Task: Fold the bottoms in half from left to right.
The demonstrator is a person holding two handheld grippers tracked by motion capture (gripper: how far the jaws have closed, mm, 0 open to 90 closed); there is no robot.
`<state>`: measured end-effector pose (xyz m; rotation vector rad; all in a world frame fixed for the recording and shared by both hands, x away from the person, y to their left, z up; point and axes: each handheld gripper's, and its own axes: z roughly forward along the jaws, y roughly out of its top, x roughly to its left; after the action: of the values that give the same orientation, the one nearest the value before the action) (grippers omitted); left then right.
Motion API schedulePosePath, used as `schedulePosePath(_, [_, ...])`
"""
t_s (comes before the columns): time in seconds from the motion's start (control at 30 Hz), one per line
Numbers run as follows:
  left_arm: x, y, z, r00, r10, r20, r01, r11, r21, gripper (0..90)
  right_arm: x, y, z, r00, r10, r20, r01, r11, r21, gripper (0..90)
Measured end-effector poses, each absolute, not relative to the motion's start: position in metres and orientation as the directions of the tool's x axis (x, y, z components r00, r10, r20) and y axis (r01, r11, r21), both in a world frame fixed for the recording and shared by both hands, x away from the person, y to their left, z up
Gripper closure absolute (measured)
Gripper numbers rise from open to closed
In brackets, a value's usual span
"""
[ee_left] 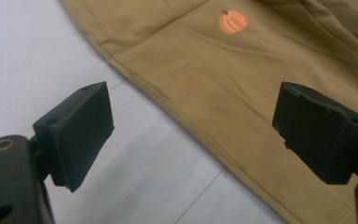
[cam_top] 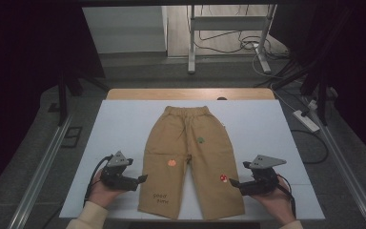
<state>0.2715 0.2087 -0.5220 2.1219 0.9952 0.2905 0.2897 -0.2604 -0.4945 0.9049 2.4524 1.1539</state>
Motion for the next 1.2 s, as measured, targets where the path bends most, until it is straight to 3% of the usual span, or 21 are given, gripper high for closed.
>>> schedulePosePath(0.57, [0.273,0.208,-0.521,0.662,0.742,-0.106,0.565,-0.401,0.721,12.2,0.288,-0.233,-0.491,-0.808,0.587,0.053,0.398,0.476,0.785,16.0])
schedulePosePath(1.2, [0.275,0.209,-0.520,0.662,0.742,-0.105,0.563,-0.400,0.723,12.2,0.289,-0.201,-0.490,-0.831,0.556,0.007,0.346,0.506,0.790,15.2])
